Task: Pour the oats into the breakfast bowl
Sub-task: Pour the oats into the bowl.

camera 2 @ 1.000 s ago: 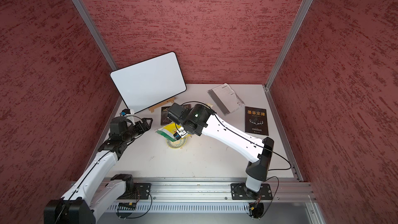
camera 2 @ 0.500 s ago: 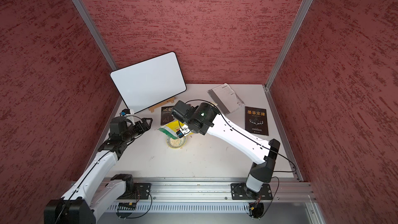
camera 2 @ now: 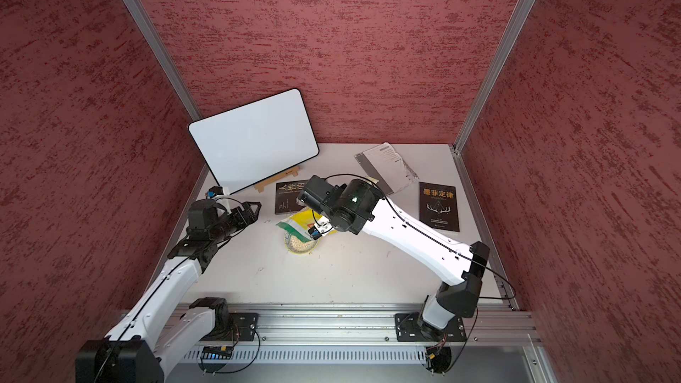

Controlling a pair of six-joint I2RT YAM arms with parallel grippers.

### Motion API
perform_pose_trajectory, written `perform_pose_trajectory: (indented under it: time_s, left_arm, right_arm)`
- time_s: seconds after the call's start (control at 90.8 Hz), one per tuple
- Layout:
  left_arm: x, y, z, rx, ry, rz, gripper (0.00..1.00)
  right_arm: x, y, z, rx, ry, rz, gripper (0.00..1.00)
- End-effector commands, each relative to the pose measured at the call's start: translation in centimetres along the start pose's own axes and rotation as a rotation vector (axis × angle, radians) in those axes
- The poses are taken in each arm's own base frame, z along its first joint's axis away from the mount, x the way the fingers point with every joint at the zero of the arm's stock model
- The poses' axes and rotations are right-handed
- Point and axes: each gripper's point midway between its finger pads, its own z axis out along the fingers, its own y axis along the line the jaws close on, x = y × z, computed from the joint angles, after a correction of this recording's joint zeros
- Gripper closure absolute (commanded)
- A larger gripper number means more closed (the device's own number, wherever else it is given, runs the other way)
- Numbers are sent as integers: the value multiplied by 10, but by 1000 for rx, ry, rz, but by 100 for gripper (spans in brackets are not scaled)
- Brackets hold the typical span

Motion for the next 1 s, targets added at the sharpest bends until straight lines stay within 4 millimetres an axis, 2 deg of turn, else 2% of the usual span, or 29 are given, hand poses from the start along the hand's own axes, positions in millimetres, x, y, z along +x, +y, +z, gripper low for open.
perform_pose_trajectory:
  time_s: [0.0,0.815,0.992]
  left_arm:
    - [-4,3,0,-12,-11,6,14]
    - [-3,3,0,-12,-9,5,14]
    - [-4,3,0,-12,-10,5,14]
  right_arm:
    - [42,-22,-29,160,98,109,100]
    - [41,-37,-29,213,120,68,100]
    - [42,-31,-28,187,87,121,100]
